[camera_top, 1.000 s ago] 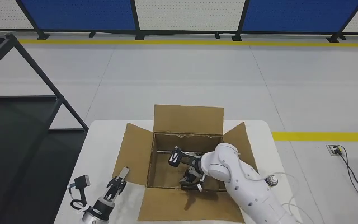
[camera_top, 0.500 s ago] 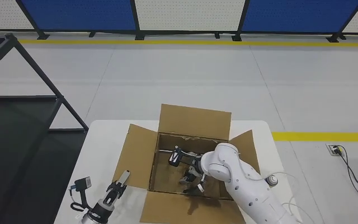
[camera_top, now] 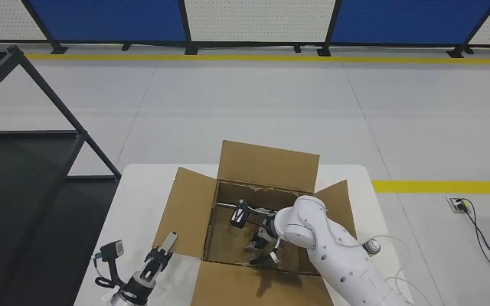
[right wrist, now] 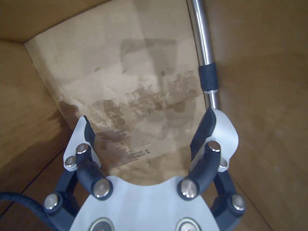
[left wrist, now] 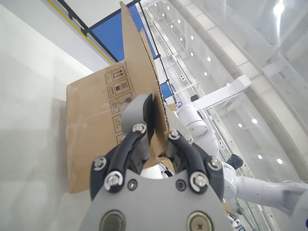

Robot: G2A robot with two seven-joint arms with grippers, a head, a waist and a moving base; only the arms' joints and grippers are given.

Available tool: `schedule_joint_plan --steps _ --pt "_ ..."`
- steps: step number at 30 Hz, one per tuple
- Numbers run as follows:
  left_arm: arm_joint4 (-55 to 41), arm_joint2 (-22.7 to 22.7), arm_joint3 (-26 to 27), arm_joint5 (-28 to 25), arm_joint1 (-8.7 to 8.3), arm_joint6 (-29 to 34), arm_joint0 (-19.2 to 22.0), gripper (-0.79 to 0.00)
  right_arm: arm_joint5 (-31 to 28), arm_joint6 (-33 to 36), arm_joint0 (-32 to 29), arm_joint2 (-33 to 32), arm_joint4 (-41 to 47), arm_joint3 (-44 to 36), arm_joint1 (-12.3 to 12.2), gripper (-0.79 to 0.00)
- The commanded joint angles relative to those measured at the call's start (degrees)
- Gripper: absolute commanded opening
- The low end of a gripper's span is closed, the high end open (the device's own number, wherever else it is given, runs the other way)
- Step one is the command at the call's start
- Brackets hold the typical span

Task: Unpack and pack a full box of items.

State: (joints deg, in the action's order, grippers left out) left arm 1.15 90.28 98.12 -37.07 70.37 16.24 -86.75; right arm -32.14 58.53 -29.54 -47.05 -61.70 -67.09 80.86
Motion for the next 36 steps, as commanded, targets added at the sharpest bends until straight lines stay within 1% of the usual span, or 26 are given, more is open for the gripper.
schedule_joint_plan --steps 1,8,12,18,29,31,36 --pt "-1.1 -0.2 -1.2 -2.1 -0.04 0.7 0.6 -0.785 0.1 0.0 0.0 0.0 0.0 -0.2 0.0 0.000" --pt "-5.5 -1.1 -6.2 -9.6 -0.35 4.8 3.4 -0.785 0.3 0.4 -0.2 0.0 -0.1 -0.9 -0.1 0.000" --pt "-8.3 -1.2 -8.8 -12.1 -0.61 7.0 5.0 -0.785 0.5 0.5 -0.5 -0.1 -0.1 -1.3 -0.2 0.000" --pt "-11.7 -1.8 -10.5 -17.4 -0.90 9.4 5.5 -0.785 0.7 0.7 -0.7 -0.3 -0.1 -1.7 -0.4 0.000" --pt "-11.9 -1.6 -10.9 -17.4 -0.95 9.2 5.5 -0.785 0.5 0.5 -0.7 -0.2 0.2 -1.6 -0.5 0.000" --pt "-11.4 -1.7 -10.4 -16.8 -0.95 8.9 5.4 -0.785 0.5 0.4 -0.6 -0.2 0.3 -1.5 -0.4 0.000" --pt "-11.0 -2.0 -10.9 -20.2 -1.02 8.7 5.6 -0.785 0.8 0.4 -0.6 -0.1 0.1 -1.7 -0.5 0.000"
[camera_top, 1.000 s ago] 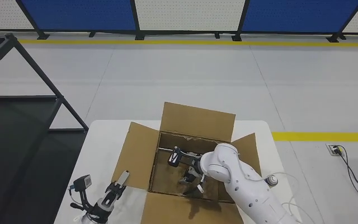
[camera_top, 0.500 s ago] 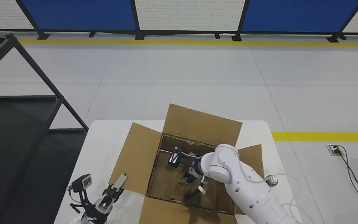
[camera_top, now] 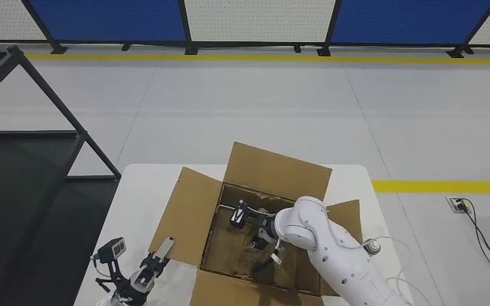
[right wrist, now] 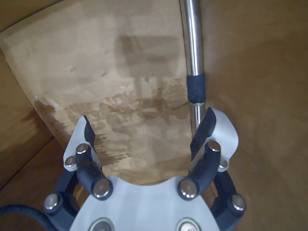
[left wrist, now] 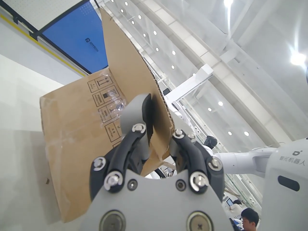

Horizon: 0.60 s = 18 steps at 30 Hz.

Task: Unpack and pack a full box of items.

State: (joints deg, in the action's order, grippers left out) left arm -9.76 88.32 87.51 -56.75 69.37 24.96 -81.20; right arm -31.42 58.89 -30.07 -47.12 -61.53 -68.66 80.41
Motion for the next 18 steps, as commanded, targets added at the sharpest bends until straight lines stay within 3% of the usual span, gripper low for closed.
schedule_joint_plan --steps 1,18 --pt "-0.3 0.0 -0.6 -1.1 -0.02 -0.3 0.2 -0.785 0.1 -0.1 -0.1 0.0 -0.4 -0.4 -0.1 0.000" --pt "-0.3 -0.6 -1.2 -1.2 0.44 -3.3 2.6 -0.785 -0.3 -0.7 -8.5 -4.9 -7.3 -13.5 -3.1 0.000"
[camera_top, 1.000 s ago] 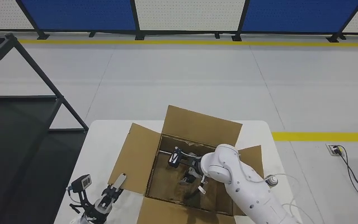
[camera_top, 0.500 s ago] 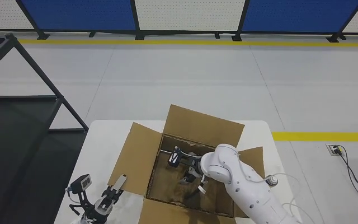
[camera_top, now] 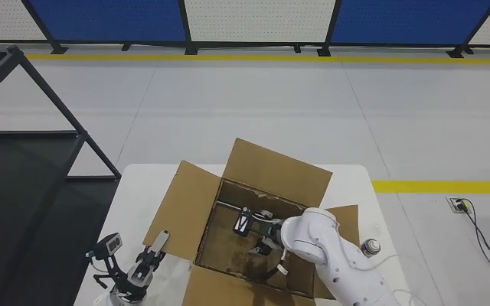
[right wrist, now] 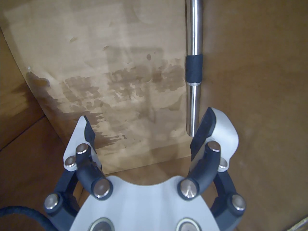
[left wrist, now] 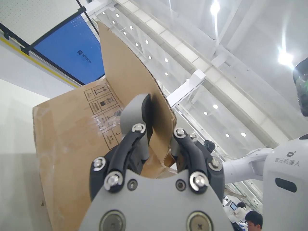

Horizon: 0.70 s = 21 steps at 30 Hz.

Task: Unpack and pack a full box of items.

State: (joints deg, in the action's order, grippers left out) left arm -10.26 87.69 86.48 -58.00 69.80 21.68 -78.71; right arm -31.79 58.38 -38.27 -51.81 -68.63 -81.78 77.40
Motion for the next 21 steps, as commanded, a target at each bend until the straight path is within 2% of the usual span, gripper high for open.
schedule_joint_plan --steps 1,9,16,21 --pt "0.3 0.0 -0.4 0.0 0.05 -0.1 0.3 -0.785 0.3 -0.4 -0.7 -0.6 -0.4 -0.9 -0.2 0.000" --pt "1.1 0.5 -2.9 0.0 0.12 0.1 1.7 -0.785 0.3 -1.1 -3.7 -5.4 0.1 -5.3 -1.6 0.000" --pt "1.0 1.0 -5.2 0.0 0.27 -0.5 2.9 -0.785 -4.2 -1.1 -4.3 -11.5 6.7 -6.6 -3.0 0.000" --pt "1.5 0.9 -6.6 0.0 0.51 -1.8 3.4 -0.785 -7.0 1.1 -2.9 -13.0 11.8 -5.2 -3.5 0.000"
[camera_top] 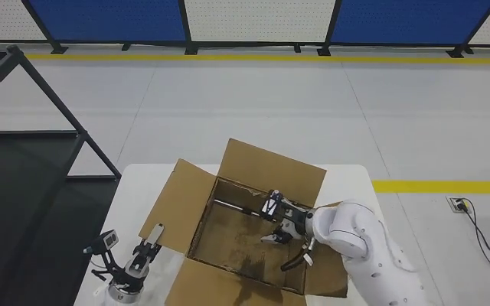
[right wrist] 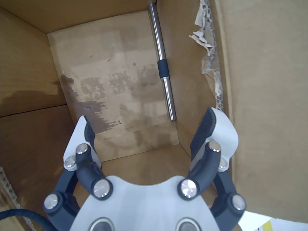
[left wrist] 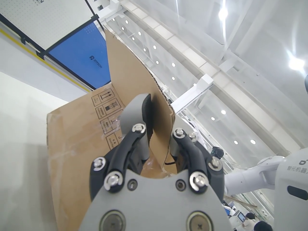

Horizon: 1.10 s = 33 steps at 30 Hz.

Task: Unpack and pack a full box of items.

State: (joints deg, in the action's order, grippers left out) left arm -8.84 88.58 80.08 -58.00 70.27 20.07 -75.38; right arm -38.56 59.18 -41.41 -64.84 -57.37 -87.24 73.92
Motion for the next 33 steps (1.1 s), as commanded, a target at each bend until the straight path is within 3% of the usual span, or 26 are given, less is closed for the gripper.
schedule_joint_plan --steps 1,17,18,20,22,23,24,25,33 --pt "-0.1 0.0 -0.5 0.0 0.07 -0.5 0.1 -0.785 -0.4 0.6 0.6 0.0 1.0 0.4 -0.1 0.000" --pt "0.8 0.4 -4.4 0.0 0.28 -3.6 0.8 -0.785 1.3 6.6 4.9 -1.3 6.5 -0.1 -1.2 0.000" --pt "0.8 0.4 -4.7 0.0 0.30 -3.9 0.8 -0.723 1.3 6.6 4.9 -1.3 6.5 -0.1 -1.2 0.000" --pt "1.0 0.3 -5.2 0.0 0.32 -4.2 1.0 -0.517 1.3 6.6 4.9 -1.3 6.5 -0.1 -1.2 0.000" --pt "1.2 0.4 -5.5 0.0 0.31 -4.4 1.2 -0.422 1.3 6.6 4.9 -1.3 6.5 -0.1 -1.2 0.000" --pt "1.2 0.4 -5.6 0.1 0.30 -4.4 1.2 -0.163 1.8 5.5 4.4 -1.2 6.1 -0.2 -1.2 0.000" --pt "1.3 0.4 -5.6 0.2 0.28 -4.5 1.2 -0.037 2.0 4.7 4.2 -1.2 5.6 -0.2 -1.3 0.000" --pt "1.4 0.5 -5.7 0.3 0.26 -4.5 1.2 0.000 2.1 4.1 4.3 -1.2 5.7 -0.1 -1.3 0.000" --pt "1.4 1.9 -3.6 0.1 0.03 -5.7 -0.4 0.000 1.1 3.7 7.8 -1.2 8.6 2.6 -1.7 0.000"
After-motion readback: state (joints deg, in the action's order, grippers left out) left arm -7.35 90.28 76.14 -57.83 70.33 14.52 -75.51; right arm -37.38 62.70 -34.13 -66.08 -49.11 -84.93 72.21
